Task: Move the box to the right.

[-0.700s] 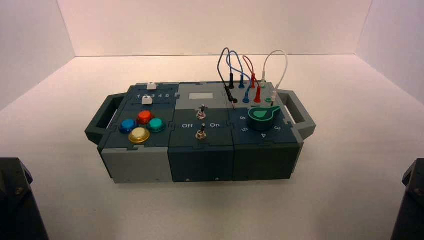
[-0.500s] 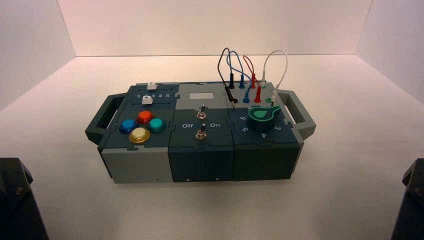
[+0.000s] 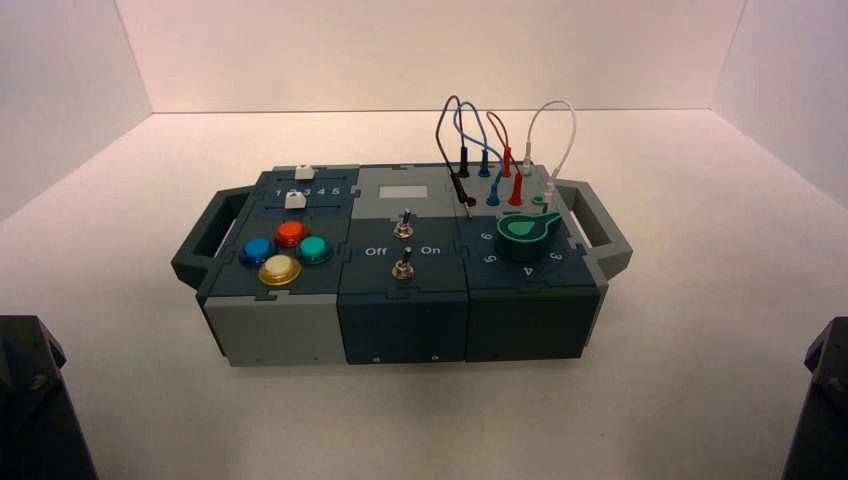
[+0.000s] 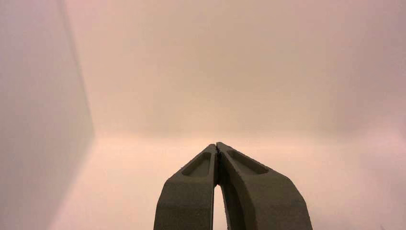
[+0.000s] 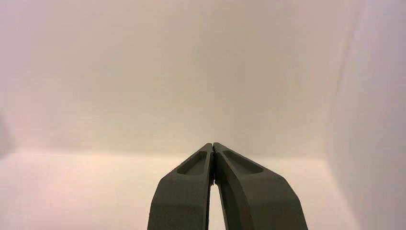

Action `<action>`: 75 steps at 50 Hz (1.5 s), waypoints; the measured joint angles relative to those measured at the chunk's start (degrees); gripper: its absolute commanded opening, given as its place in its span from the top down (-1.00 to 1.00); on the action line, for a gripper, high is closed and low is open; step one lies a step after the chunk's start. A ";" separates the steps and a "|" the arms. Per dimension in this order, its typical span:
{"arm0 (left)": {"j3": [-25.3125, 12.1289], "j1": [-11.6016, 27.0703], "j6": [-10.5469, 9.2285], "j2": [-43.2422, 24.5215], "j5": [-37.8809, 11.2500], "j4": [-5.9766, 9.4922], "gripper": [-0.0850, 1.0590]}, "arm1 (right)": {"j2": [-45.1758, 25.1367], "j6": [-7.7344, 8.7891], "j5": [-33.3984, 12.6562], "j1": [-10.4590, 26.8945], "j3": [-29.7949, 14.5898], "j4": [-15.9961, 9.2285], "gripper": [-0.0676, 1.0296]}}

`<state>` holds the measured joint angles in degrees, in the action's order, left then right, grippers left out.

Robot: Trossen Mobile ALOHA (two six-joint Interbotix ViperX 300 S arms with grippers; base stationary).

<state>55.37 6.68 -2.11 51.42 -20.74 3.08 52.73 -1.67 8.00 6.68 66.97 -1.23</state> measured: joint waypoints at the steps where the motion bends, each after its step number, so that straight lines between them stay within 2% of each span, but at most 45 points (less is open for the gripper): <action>1: -1.14 0.09 -0.09 -0.97 -2.99 0.09 0.91 | -0.62 0.00 -0.62 0.18 -0.26 -0.09 0.92; 4: -4.66 0.09 -0.18 -4.13 -11.69 0.18 0.91 | -2.29 0.00 -2.72 0.35 -0.88 -0.26 0.92; 6: -5.89 0.09 -0.18 -5.36 -14.94 0.18 0.91 | -2.90 0.00 -3.52 0.53 -1.14 -0.35 0.92; 7: -7.21 0.18 -0.18 -6.86 -18.90 0.18 0.91 | -3.43 0.00 -4.57 0.88 -1.41 -0.35 0.92; 8: -7.38 0.18 -0.18 -7.03 -19.34 0.18 0.91 | -3.52 0.00 -4.57 0.97 -1.41 -0.35 0.92; 9: -8.79 0.35 -0.18 -8.79 -23.38 0.18 0.91 | -4.31 0.00 -5.54 1.49 -1.67 -0.44 0.92; 11: -9.49 0.35 0.00 -10.28 -26.10 0.09 0.91 | -4.75 0.00 -6.06 1.93 -1.85 -0.44 0.92; 13: -10.55 0.53 0.62 -12.74 -30.94 -0.18 0.91 | -5.36 0.09 -6.86 2.46 -2.02 -0.44 0.92; 18: -10.99 0.88 2.55 -17.31 -36.83 -0.44 0.91 | -5.63 0.18 -7.47 2.81 -2.02 -0.44 0.92; 24: -10.55 2.46 4.04 -22.94 -40.34 -0.53 0.91 | -5.27 0.26 -7.73 2.72 -2.02 -0.44 0.92; 33: -9.32 6.77 4.04 -30.59 -39.81 -0.53 0.91 | -4.48 0.26 -7.82 2.81 -2.02 -0.44 0.92; 39: -9.14 7.91 3.96 -32.61 -38.94 -0.53 0.91 | -3.87 0.44 -7.82 2.81 -2.11 -0.35 0.92; 45: -9.05 8.26 3.78 -35.68 -37.62 -0.53 0.91 | -2.55 0.44 -7.91 2.81 -2.02 -0.26 0.92; 54: -8.96 8.26 3.78 -42.10 -35.33 -1.49 0.91 | -0.09 0.44 -7.82 2.72 -2.11 -0.26 0.92; 65: -8.96 8.35 3.78 -48.34 -33.22 -1.67 0.91 | -0.18 0.44 -7.82 2.81 -2.11 -0.26 0.92; 75: -8.61 8.35 3.78 -51.15 -30.59 -1.76 0.91 | -0.18 0.44 -7.82 2.81 -2.02 -0.35 0.92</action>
<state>46.76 15.03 1.67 0.26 -51.33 1.32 52.56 -1.23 0.18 9.49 64.95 -1.58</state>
